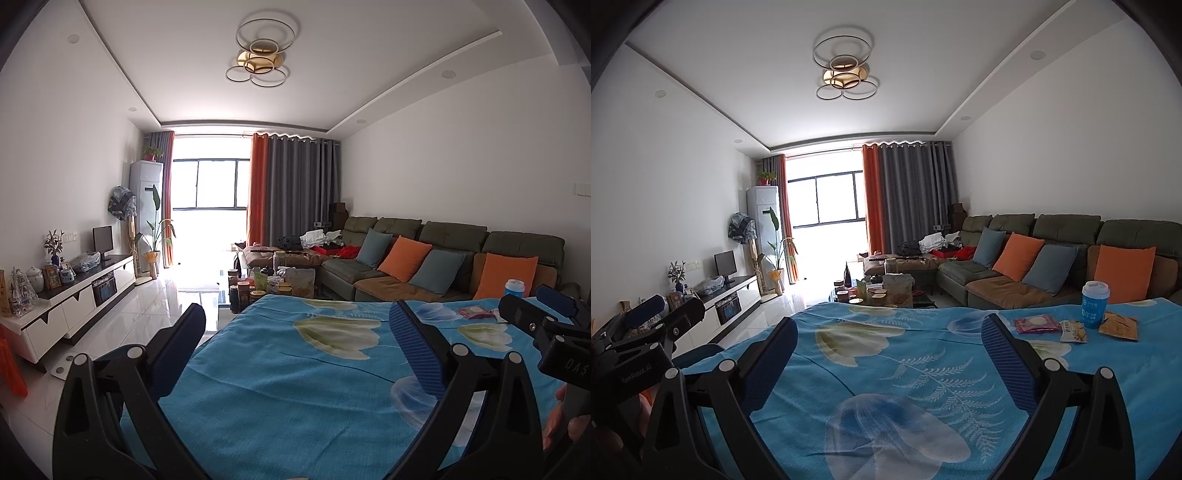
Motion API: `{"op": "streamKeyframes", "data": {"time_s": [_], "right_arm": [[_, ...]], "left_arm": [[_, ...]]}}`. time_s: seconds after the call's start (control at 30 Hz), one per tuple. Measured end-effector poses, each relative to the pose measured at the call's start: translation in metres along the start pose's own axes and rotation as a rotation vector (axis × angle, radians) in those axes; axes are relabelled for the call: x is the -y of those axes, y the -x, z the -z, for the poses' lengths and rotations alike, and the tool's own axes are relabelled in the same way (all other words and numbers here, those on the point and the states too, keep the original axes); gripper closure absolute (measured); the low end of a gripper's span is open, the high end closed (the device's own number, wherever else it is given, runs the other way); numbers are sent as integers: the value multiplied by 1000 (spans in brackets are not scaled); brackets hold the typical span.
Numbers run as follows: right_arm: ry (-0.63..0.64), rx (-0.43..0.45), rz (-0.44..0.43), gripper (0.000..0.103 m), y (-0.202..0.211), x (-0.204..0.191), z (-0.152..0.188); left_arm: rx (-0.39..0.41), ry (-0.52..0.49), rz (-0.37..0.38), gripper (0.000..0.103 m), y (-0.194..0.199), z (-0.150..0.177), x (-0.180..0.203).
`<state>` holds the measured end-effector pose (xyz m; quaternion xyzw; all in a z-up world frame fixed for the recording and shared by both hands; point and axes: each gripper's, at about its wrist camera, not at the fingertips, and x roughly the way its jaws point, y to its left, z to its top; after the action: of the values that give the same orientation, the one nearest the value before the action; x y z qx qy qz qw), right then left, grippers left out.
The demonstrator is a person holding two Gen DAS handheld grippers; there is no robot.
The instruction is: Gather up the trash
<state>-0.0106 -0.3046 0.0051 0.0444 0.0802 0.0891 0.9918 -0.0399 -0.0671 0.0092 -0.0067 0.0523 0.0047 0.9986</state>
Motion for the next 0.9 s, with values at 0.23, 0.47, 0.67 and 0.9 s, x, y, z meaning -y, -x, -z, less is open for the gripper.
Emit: {"op": "streamKeyframes", "data": {"time_s": [0.23, 0.47, 0.67, 0.9], "right_arm": [[1, -1, 1, 7, -1, 0, -2], [3, -7, 5, 7, -2, -1, -5], [2, -7, 4, 7, -2, -1, -4], [-2, -11, 9, 7, -4, 0, -4]], "left_arm": [[-2, 0, 3, 5, -2, 0, 1], [-2, -3, 5, 6, -4, 0, 0], [-9, -3, 8, 6, -6, 0, 1], [-14, -8, 13, 6, -8, 1, 0]]}}
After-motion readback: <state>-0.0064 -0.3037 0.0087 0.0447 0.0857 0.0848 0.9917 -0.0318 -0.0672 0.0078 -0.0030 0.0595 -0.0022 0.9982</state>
